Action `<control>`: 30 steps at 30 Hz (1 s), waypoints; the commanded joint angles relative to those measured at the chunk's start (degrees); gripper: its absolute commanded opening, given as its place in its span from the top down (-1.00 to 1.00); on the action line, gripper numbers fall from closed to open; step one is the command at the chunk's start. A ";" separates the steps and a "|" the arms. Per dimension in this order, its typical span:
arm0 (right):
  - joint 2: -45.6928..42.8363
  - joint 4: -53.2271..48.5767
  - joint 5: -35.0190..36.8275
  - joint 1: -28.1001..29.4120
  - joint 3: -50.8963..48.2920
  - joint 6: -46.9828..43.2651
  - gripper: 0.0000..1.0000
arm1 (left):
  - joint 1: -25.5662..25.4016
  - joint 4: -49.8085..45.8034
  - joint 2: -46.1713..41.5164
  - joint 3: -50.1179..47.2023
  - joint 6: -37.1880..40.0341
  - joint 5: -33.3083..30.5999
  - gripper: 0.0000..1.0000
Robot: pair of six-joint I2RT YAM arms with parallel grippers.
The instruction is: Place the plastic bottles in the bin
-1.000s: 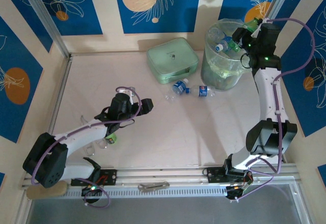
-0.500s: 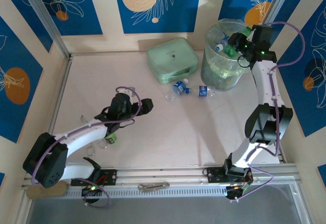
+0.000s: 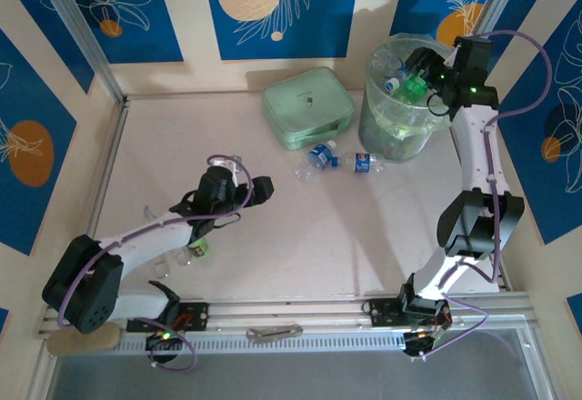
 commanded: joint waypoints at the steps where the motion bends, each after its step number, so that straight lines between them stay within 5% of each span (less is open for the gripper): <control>1: -4.50 -0.82 2.19 0.46 1.06 -2.66 -0.81 | 0.60 0.73 0.82 0.22 -0.12 0.96 -0.99; 8: -12.92 1.67 4.97 2.69 -6.99 -5.67 -0.82 | 0.62 0.57 1.07 0.73 0.26 1.09 -0.99; 15: -24.45 5.23 -2.41 6.72 -22.39 -4.62 -0.98 | 0.60 -0.64 5.06 6.08 5.56 3.08 -0.99; 23: -33.70 6.46 -0.89 16.34 -39.59 -0.72 -0.98 | 0.52 -4.36 17.75 21.55 13.94 12.09 -0.98; 30: -36.89 11.05 -1.73 17.59 -50.66 5.88 -0.98 | 0.26 -17.07 31.88 39.29 23.19 18.33 -0.90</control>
